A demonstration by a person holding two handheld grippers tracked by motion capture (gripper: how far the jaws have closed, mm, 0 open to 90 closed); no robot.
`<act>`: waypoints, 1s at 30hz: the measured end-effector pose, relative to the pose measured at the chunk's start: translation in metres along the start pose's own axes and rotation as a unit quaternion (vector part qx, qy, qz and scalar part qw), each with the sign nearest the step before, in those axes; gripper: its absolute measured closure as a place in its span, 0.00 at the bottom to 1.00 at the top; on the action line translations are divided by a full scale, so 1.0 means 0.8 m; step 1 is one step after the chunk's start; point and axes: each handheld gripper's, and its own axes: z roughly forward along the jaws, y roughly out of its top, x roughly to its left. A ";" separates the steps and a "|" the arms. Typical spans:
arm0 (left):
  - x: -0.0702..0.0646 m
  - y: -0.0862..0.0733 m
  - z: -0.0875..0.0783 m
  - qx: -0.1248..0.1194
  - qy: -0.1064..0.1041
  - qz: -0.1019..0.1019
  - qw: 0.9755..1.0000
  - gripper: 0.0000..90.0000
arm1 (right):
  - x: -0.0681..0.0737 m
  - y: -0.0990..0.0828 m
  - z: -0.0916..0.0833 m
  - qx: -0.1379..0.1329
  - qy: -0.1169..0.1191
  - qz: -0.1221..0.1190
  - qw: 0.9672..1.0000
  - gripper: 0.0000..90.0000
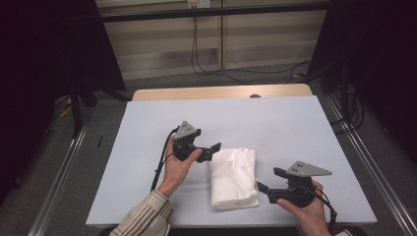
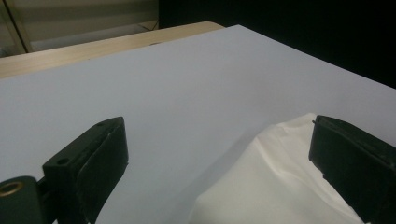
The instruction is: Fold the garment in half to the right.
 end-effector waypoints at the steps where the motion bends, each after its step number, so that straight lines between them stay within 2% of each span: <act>1: 0.000 0.000 -0.003 -0.002 0.002 0.002 1.000 0.05 | -0.001 0.001 0.000 -0.004 -0.006 0.000 1.000 0.19; 5: 0.001 -0.001 -0.015 -0.017 0.008 0.009 1.000 0.05 | -0.004 0.004 -0.001 -0.015 -0.022 0.002 1.000 0.12; 9: 0.001 -0.007 -0.026 -0.021 0.012 0.015 1.000 0.05 | -0.007 0.006 -0.004 -0.026 -0.032 0.007 0.999 0.11; 11: 0.003 -0.009 -0.032 -0.020 0.013 0.009 1.000 0.05 | -0.009 0.008 -0.006 -0.029 -0.038 0.009 0.999 0.11; 13: 0.007 -0.011 -0.039 -0.024 0.011 -0.005 1.000 0.05 | -0.012 0.010 -0.006 -0.033 -0.044 0.014 0.998 0.11; 14: 0.008 -0.011 -0.043 -0.022 0.019 -0.004 1.000 0.05 | -0.013 0.011 -0.006 -0.034 -0.049 0.015 0.998 0.11; 17: 0.011 -0.013 -0.055 -0.038 0.033 -0.003 0.999 0.05 | -0.016 0.012 -0.006 -0.044 -0.073 0.007 0.996 0.10; 20: 0.014 -0.016 -0.066 -0.047 0.045 -0.002 0.998 0.05 | -0.021 0.015 -0.008 -0.065 -0.084 0.009 0.994 0.10; 26: 0.015 -0.021 -0.081 -0.058 0.062 0.002 0.996 0.04 | -0.026 0.019 -0.010 -0.091 -0.092 0.010 0.992 0.10; 30: 0.014 -0.026 -0.095 -0.071 0.069 0.003 0.995 0.04 | -0.029 0.020 -0.012 -0.099 -0.092 0.012 0.991 0.10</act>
